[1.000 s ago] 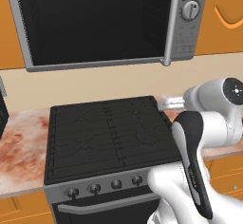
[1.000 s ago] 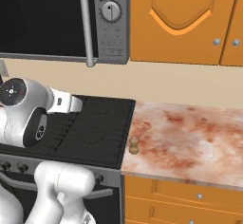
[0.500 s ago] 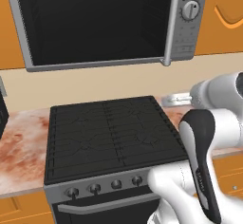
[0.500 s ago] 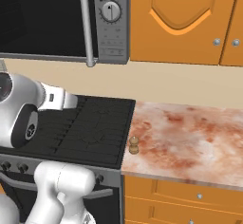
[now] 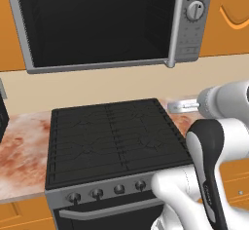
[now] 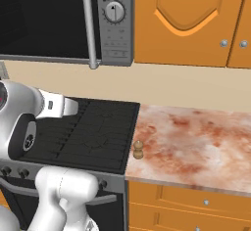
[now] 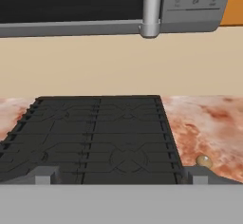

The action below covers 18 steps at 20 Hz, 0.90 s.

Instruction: Take 2 condiments from the cabinet and move them on the counter near the stove.Make sure the condiments are lined up with each other, next to each other.

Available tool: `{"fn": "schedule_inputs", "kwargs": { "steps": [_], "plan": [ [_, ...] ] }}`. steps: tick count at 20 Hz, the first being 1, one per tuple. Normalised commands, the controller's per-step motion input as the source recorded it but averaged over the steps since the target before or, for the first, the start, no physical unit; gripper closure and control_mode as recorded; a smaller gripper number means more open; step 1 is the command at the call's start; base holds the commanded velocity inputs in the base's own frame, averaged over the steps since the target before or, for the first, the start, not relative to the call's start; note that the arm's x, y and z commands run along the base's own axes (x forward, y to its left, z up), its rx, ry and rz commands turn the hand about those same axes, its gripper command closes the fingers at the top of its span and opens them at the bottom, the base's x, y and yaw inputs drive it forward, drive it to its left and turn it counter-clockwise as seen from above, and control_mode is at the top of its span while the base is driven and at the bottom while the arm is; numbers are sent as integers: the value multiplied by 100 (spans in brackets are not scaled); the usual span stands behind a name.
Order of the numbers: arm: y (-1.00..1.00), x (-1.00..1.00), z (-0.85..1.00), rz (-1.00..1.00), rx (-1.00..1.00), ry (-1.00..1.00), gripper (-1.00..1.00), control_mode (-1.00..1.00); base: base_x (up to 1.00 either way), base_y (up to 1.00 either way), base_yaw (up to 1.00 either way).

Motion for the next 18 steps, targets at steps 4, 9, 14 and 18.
{"fn": "schedule_inputs", "kwargs": {
  "steps": [4,9,14,18],
  "plan": [
    [0,0,0,0,0,0,-100,-100,0,0,0],
    [0,0,0,0,0,0,-100,100,-15,-8,-14],
    [0,0,0,0,0,0,-100,100,-75,-53,-48],
    [0,0,0,0,0,0,-100,100,-100,-64,-30]
  ]
}}
